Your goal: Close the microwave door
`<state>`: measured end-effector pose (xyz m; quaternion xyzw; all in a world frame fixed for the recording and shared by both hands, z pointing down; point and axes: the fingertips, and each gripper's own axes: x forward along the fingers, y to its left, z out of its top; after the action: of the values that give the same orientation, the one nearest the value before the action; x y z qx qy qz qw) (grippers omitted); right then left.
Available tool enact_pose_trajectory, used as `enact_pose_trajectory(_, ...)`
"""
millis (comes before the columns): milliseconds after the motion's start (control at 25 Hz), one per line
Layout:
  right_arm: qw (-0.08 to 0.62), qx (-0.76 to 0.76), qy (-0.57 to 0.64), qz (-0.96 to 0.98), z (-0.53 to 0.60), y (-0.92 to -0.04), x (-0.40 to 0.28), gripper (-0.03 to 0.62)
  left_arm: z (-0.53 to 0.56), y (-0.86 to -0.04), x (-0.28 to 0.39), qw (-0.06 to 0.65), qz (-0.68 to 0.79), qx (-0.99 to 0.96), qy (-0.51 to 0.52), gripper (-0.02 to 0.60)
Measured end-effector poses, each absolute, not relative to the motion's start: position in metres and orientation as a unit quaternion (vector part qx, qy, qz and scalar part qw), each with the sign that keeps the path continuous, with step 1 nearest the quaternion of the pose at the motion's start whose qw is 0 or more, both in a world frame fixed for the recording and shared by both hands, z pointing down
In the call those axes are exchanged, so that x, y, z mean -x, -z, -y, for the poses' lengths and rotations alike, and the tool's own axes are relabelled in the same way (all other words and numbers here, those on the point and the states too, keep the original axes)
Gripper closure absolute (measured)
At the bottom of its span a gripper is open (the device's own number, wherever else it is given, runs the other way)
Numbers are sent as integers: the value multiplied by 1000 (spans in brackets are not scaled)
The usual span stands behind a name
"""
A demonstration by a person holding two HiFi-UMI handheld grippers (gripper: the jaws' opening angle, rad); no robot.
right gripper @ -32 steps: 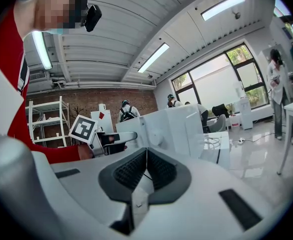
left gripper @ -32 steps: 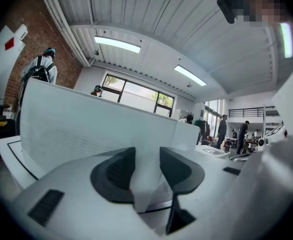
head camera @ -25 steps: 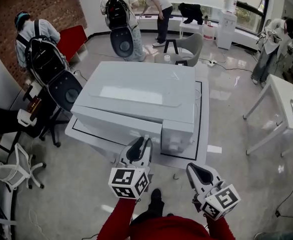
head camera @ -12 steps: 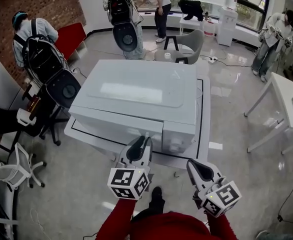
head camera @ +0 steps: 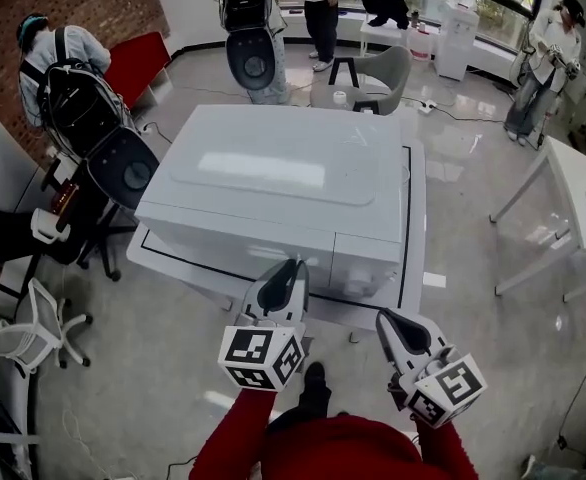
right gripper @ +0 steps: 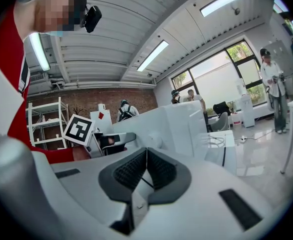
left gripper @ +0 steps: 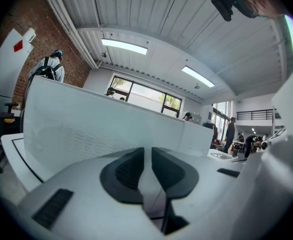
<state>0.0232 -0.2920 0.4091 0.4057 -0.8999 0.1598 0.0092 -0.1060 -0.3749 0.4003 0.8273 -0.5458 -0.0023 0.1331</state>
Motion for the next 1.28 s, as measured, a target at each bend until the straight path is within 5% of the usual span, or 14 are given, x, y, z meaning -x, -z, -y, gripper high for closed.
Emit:
enact_pose_trajectory(320, 4, -408, -144, 902, 291, -400, -18, 579, 371, -398, 105, 132, 525, -841, 13, 532)
enact_pose_trajectory(720, -30, -409, -108, 905, 282, -369, -37, 579, 315, -341, 121, 42, 425, -903, 53, 571)
enact_pose_trajectory(1280, -32, -386, -93, 917, 246, -368, -48, 580, 239, -361, 95, 50, 413, -909, 19, 571)
